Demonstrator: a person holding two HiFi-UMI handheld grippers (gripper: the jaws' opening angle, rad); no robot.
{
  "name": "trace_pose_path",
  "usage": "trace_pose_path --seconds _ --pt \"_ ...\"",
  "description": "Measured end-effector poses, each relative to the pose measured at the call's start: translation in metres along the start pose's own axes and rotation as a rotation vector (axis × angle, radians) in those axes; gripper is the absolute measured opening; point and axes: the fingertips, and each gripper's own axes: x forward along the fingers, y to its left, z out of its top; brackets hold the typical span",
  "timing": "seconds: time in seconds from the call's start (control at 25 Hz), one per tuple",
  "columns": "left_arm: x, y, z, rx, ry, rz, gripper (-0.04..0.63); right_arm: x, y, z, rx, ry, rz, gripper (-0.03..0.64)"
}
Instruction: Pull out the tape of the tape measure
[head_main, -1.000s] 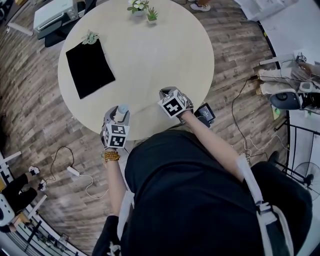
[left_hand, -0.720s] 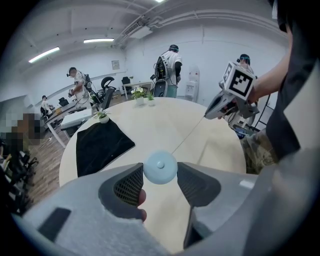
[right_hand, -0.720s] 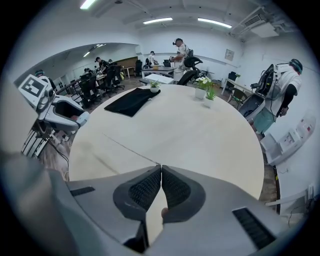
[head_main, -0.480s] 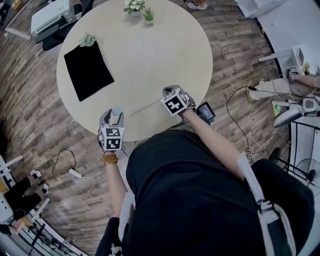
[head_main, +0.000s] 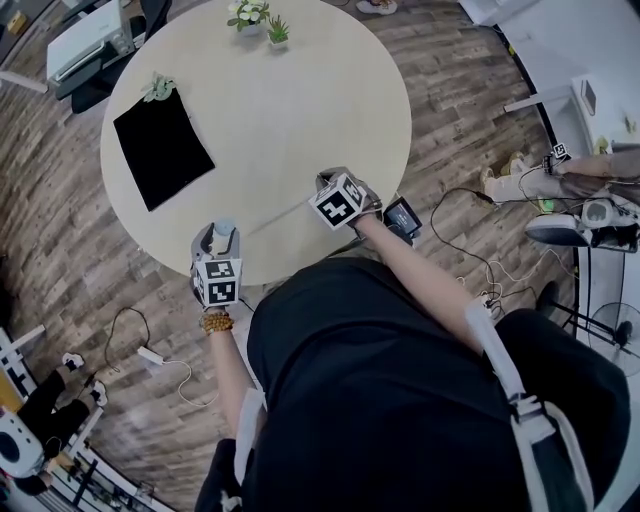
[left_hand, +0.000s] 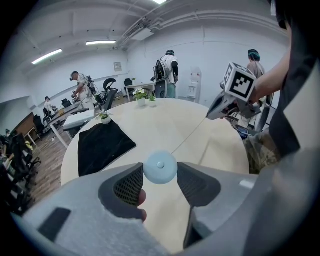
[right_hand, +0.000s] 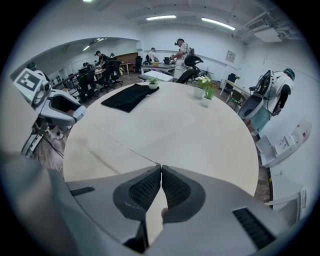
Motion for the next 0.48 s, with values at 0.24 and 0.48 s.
trace_pose_path --seconds 0.24,0.48 --pt "-0.007 0.022 -0.009 -0.016 0.015 0.072 0.222 0.0 -0.014 -0.009 0.029 0.015 -0.042 0.008" --pt "-0.011 0.022 -0.016 -0.04 0.041 0.067 0.223 -0.009 -0.021 -0.011 0.0 0.007 -0.053 0.008"
